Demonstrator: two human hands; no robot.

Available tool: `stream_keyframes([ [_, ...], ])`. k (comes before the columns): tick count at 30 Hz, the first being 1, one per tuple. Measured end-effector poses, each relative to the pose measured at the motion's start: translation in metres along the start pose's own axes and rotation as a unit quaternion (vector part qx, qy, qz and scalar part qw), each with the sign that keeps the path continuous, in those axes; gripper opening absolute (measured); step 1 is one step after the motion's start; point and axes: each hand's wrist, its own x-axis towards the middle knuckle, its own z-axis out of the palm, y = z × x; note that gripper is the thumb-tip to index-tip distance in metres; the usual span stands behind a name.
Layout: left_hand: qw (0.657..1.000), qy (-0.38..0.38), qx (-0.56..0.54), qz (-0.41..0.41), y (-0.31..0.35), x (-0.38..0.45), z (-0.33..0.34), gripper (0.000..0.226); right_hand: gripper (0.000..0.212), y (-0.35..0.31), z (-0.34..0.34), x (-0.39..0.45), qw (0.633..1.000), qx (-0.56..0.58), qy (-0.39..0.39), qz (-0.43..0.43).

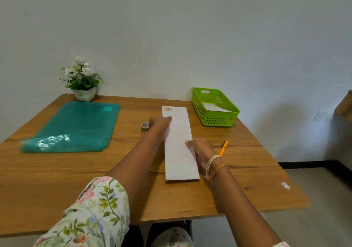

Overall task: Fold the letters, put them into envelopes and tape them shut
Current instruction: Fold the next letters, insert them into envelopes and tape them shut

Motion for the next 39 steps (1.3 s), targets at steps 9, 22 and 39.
stream_keyframes([
  [9, 0.891, -0.332, 0.276, -0.141, 0.019, -0.03, -0.006, 0.08, 0.015, -0.052, -0.034, 0.027, 0.988, 0.02, 0.132, -0.073],
  [22, 0.939, -0.331, 0.092, -0.016, 0.025, -0.034, 0.052, 0.028, 0.012, -0.076, -0.063, 0.024, 0.993, -0.065, 0.082, 0.047],
  [39, 0.978, -0.194, 0.045, 0.06, 0.052, 0.03, 0.159, 0.037, 0.012, -0.129, -0.12, 0.125, 0.986, -0.06, 0.158, -0.01],
])
